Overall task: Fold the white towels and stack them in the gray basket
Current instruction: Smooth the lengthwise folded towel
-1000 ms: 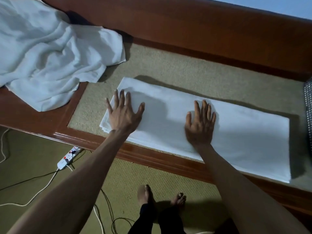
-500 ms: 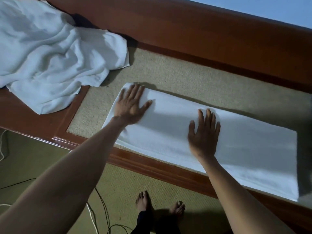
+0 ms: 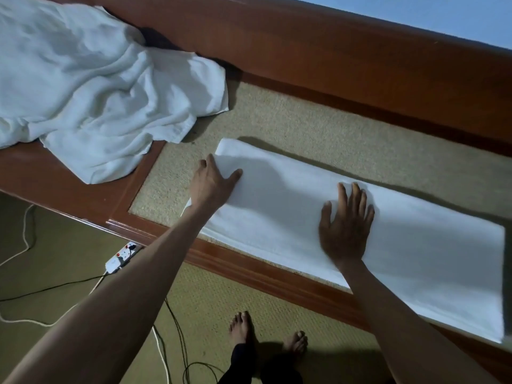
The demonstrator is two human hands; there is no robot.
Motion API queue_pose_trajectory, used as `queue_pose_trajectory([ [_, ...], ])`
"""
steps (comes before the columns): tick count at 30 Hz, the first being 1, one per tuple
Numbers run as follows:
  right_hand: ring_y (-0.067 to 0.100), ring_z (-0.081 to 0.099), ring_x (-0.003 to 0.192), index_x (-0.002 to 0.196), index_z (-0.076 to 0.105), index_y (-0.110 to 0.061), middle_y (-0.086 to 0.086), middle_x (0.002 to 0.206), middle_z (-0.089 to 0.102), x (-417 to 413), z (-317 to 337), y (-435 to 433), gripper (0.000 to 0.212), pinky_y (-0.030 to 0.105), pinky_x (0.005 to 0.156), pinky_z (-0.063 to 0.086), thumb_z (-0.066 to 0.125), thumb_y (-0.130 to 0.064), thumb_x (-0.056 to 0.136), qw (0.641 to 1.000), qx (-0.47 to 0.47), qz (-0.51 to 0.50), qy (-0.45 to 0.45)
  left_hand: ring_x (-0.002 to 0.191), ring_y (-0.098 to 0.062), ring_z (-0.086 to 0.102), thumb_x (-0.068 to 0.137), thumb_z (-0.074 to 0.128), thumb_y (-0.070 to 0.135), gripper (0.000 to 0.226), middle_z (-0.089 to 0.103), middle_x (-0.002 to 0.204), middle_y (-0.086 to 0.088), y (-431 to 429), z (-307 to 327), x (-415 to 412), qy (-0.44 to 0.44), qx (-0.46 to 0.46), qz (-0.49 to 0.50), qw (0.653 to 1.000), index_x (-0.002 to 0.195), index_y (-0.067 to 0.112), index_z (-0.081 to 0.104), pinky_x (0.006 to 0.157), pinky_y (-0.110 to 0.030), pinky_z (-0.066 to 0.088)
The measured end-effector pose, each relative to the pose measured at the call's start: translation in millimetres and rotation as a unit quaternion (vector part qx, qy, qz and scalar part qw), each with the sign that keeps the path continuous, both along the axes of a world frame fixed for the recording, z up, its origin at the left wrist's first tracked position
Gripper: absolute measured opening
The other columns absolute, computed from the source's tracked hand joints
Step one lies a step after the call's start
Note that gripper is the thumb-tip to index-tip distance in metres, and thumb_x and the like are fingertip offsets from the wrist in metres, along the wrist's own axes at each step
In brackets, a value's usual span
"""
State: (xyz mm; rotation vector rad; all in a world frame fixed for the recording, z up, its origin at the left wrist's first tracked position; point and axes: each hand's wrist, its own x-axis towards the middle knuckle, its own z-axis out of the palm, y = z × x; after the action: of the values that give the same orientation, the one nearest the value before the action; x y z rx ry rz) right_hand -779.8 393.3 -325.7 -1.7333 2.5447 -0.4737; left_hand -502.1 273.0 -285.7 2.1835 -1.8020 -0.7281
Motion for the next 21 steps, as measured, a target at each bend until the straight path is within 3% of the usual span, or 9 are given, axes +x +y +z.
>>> queue_pose_trajectory([
  [3,0.032,0.025,0.152,0.154,0.037,-0.016,0.013,0.161,0.033,0.3,-1.7,0.9,0.056,0.054,0.122,0.020,0.032,-0.045,0.106,1.000,0.006,0.009,0.016,0.114,-0.035,0.059,0.090,0.070,0.053,0.069,0.059,0.131,-0.016,-7.1,10.8,9.2,0.064,0.080,0.035,0.994,0.138,0.007,0.051,0.079,-0.037,0.044],
  [7,0.032,0.015,0.155,0.159,0.025,-0.021,0.013,0.167,0.021,-1.2,-1.9,2.3,0.066,0.054,0.125,0.011,0.023,-0.057,0.104,0.998,0.060,0.018,0.000,0.099,-0.026,0.058,0.087,0.077,0.040,0.066,0.061,0.127,-0.012,-9.5,36.3,10.2,0.147,0.105,0.046,0.983,0.138,0.005,0.054,0.062,-0.029,0.041],
  [13,0.027,0.004,0.157,0.163,0.016,-0.023,0.009,0.171,0.005,-28.9,8.9,21.7,0.074,0.050,0.126,0.003,0.014,-0.062,0.100,0.985,0.128,0.111,-0.022,0.089,-0.024,0.067,0.057,0.092,0.036,0.078,0.068,0.107,-0.010,6.2,100.7,-27.7,0.217,0.118,0.070,0.966,0.120,0.003,0.059,0.063,-0.033,0.055],
  [17,0.023,-0.002,0.158,0.163,0.013,-0.029,0.003,0.171,0.000,-80.0,17.3,61.5,0.071,0.050,0.126,0.002,0.006,-0.060,0.099,0.977,0.150,0.148,-0.010,0.101,-0.025,0.057,0.069,0.090,0.022,0.089,0.055,0.117,-0.005,31.7,131.7,-92.2,0.191,0.068,0.055,0.978,0.140,0.008,0.038,0.079,-0.041,0.054],
  [21,0.024,-0.005,0.157,0.163,0.012,-0.029,0.004,0.170,-0.003,-146.0,21.5,101.9,0.072,0.050,0.126,0.001,0.003,-0.060,0.099,0.980,0.150,0.129,-0.011,0.088,-0.035,0.059,0.074,0.084,0.012,0.084,0.055,0.094,-0.006,69.6,149.7,-174.6,0.142,-0.015,-0.048,0.989,0.138,0.015,0.029,0.068,-0.037,0.045],
])
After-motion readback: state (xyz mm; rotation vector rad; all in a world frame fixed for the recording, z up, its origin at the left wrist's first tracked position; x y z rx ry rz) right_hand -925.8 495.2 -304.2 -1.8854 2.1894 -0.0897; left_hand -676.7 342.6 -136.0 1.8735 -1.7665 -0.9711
